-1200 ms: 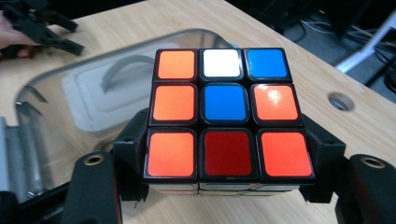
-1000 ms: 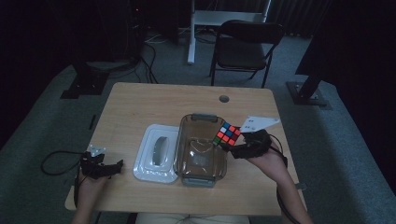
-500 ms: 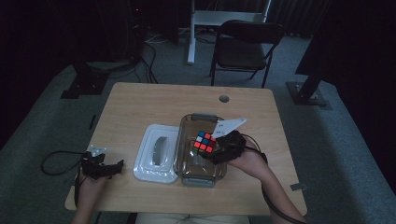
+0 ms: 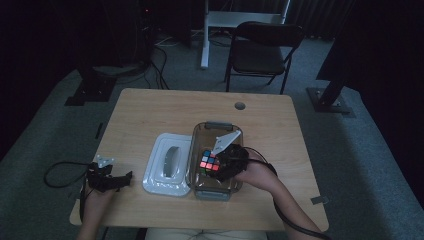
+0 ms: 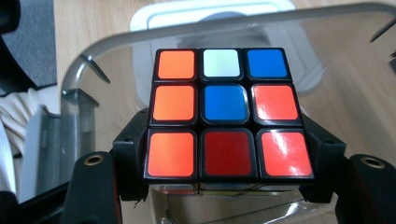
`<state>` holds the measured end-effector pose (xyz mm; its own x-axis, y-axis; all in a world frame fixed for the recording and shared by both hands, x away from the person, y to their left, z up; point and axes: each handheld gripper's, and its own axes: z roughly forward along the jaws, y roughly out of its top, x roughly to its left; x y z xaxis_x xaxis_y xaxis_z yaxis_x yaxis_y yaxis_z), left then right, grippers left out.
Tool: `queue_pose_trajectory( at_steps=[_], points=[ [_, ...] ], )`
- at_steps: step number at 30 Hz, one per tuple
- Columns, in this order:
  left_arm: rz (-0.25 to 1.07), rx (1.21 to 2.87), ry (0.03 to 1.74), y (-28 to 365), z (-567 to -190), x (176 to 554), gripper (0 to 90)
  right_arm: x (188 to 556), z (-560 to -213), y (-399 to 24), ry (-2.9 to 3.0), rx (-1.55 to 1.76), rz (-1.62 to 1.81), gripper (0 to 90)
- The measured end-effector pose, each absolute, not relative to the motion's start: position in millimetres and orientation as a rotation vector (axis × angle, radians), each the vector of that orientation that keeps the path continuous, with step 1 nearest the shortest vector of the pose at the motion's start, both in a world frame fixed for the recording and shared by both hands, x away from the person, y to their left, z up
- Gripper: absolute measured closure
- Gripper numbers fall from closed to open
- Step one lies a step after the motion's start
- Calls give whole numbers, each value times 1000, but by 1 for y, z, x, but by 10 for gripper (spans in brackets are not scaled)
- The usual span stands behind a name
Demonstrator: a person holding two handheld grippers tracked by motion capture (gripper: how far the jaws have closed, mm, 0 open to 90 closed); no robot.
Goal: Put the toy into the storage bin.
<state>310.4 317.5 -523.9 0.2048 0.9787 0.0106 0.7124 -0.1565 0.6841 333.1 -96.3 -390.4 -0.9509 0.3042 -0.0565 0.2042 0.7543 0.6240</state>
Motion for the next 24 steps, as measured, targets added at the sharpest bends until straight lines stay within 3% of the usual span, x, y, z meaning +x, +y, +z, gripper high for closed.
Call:
queue_pose_trajectory(
  at_steps=[24],
  points=[
    [631,1937,1562,317,-524,310,6,344,-413,-62,2911,361,593,336]
  ],
)
